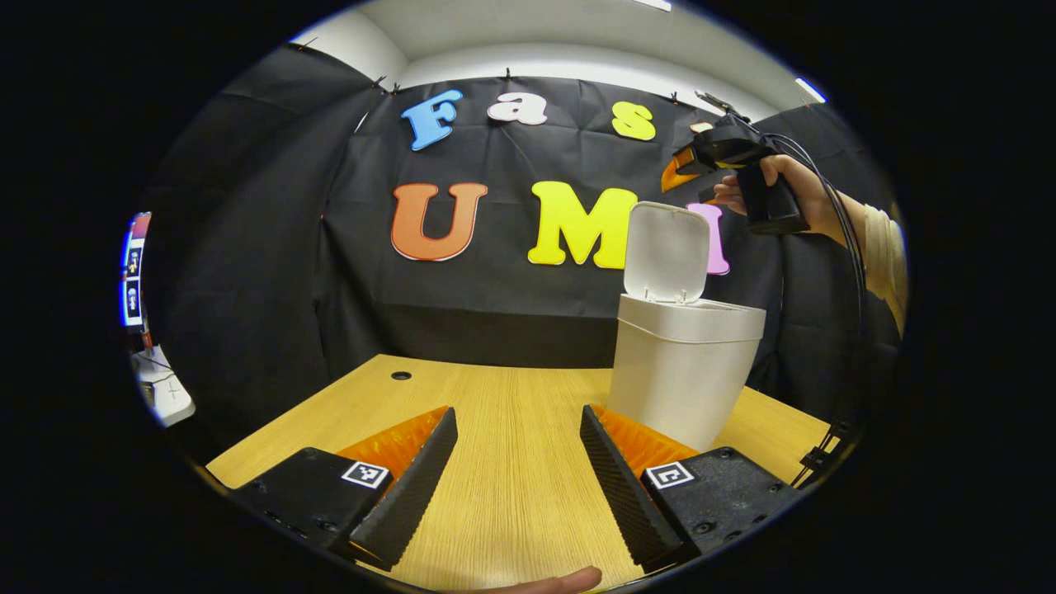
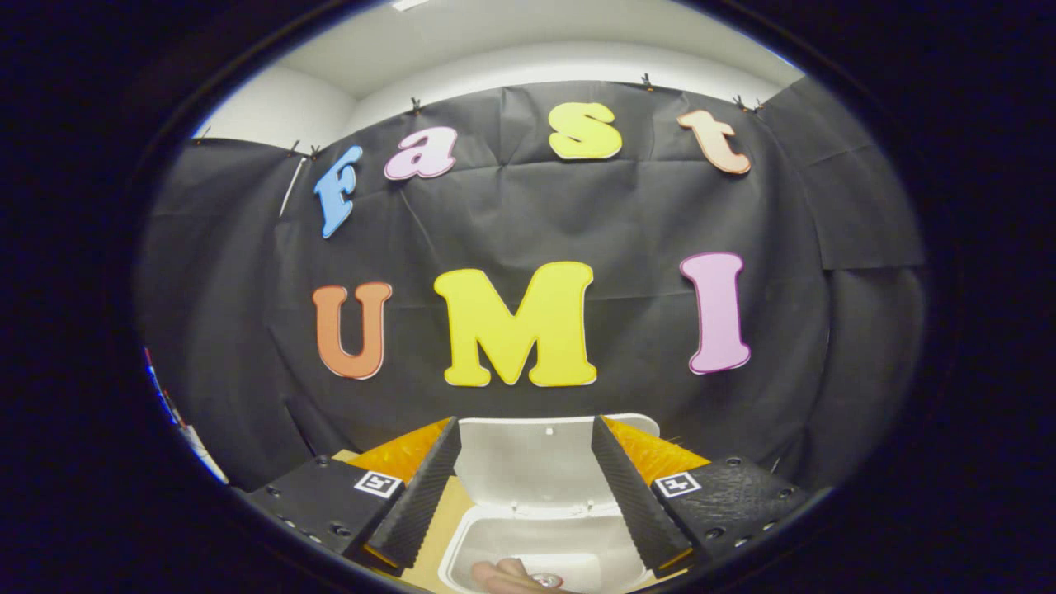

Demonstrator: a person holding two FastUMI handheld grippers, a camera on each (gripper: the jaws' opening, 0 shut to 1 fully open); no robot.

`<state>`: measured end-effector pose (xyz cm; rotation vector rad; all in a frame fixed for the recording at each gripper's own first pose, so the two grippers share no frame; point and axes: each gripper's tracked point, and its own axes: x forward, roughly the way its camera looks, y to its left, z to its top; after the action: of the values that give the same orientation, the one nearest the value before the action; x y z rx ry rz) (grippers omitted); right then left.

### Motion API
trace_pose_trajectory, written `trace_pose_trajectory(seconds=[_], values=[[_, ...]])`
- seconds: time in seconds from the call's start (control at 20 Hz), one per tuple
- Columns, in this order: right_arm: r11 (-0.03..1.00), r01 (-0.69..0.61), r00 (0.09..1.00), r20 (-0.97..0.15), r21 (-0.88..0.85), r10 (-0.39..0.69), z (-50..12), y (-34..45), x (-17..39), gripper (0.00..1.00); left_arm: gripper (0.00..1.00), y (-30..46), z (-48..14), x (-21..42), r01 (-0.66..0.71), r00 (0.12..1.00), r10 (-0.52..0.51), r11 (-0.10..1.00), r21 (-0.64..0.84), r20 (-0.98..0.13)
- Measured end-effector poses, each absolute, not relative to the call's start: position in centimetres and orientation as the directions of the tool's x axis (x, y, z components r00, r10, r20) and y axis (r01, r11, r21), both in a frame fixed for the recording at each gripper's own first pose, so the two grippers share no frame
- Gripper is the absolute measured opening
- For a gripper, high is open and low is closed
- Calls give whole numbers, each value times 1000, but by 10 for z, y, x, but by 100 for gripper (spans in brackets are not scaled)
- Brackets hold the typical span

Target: Press the lid of the desktop garbage bin to open it, pick up the crumpled paper on the desktop and throw it into the bin, then pick up the pop can on the desktop and drop it into the bin, and finally close the garbage bin lid.

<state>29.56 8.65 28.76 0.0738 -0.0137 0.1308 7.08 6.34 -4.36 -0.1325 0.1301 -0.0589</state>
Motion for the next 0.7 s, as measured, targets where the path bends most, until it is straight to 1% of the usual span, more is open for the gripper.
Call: trace_pose_trajectory(seconds=[0.15, 0.2, 0.25, 0.35, 0.5, 0.55, 0.6, 0.7], values=[[986, -138, 990, 30, 97, 136, 293, 84, 311, 95, 97, 74, -50, 78, 22, 988, -45, 988, -155, -148], [988, -127, 992, 31, 91, 125, 292, 81, 318, 92, 100, 77, -54, 80, 14, 987, -39, 987, -162, -157], [990, -119, 993, 33, 82, 117, 293, 78, 323, 95, 98, 79, -57, 81, 8, 985, -37, 985, -170, -167], [990, -102, 994, 53, 95, 97, 297, 75, 330, 95, 98, 81, -59, 82, 16, 984, -45, 986, -166, -171], [989, -107, 992, 84, 100, 99, 308, 77, 334, 95, 97, 89, -62, 87, 16, 983, -49, 982, -186, -176], [990, -103, 993, 75, 101, 96, 306, 80, 337, 92, 97, 89, -65, 86, 16, 982, -52, 981, -194, -183], [990, -101, 993, 64, 94, 95, 301, 83, 340, 95, 97, 90, -66, 86, 12, 980, -52, 980, -201, -192], [990, -108, 994, 43, 88, 104, 295, 92, 346, 95, 96, 95, -68, 84, 8, 979, -48, 981, -193, -200]])
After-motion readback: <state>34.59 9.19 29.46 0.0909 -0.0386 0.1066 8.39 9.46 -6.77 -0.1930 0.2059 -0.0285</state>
